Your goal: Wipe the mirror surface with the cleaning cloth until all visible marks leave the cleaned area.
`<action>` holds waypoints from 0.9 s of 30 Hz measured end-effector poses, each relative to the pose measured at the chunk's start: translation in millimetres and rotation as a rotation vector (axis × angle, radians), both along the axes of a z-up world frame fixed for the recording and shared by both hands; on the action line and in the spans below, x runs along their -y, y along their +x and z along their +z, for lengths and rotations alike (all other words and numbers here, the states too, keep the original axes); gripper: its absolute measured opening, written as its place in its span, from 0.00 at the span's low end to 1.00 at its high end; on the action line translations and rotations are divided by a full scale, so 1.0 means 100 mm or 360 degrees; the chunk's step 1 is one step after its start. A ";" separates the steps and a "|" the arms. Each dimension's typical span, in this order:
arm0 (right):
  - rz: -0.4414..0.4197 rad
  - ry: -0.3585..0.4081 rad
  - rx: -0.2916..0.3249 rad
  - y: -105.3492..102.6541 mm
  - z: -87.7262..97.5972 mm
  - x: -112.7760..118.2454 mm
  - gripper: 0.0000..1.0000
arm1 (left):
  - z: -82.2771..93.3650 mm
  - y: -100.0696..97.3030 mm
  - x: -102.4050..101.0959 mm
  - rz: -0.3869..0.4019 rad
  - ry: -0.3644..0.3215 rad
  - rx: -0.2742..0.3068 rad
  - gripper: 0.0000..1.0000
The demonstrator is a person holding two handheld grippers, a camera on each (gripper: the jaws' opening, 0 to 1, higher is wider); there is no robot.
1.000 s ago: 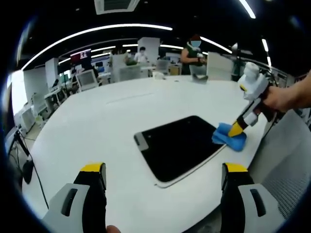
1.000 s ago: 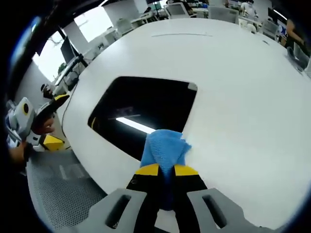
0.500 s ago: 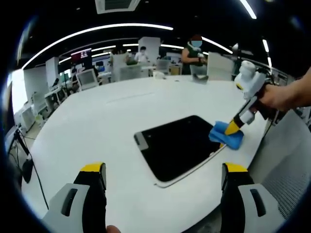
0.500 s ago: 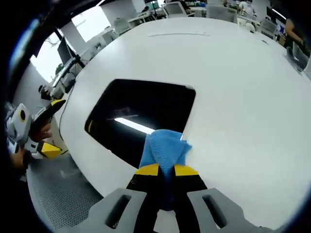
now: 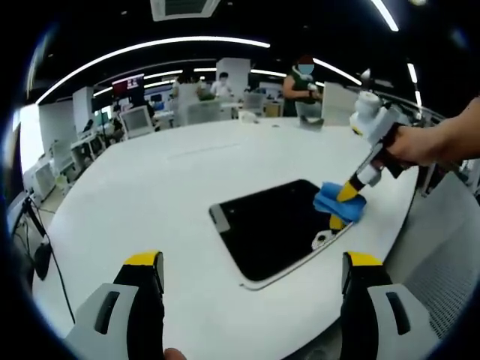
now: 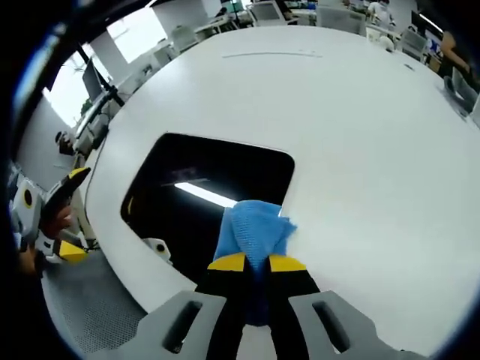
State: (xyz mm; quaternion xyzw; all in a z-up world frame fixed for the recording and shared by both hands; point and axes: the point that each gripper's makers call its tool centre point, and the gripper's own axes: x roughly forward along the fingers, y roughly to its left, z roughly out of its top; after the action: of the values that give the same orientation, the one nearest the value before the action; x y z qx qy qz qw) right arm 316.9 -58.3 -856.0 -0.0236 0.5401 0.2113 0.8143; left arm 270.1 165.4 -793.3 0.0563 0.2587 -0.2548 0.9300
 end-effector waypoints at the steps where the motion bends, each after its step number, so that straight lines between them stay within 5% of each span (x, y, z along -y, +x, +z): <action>1: -0.0002 -0.0002 -0.0002 0.03 0.00 0.00 0.04 | 0.00 0.00 0.00 0.0001 -0.0001 0.0000 0.99; 27: -0.0002 -0.0060 0.0003 0.64 -0.01 0.02 0.04 | 0.00 0.00 -0.01 0.0012 0.0005 -0.0010 0.99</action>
State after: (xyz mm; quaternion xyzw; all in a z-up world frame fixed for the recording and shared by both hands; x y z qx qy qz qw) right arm 380.5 -60.4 -856.9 -0.0387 0.5433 0.2007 0.8143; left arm 270.3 166.5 -793.3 0.0561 0.2622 -0.2510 0.9301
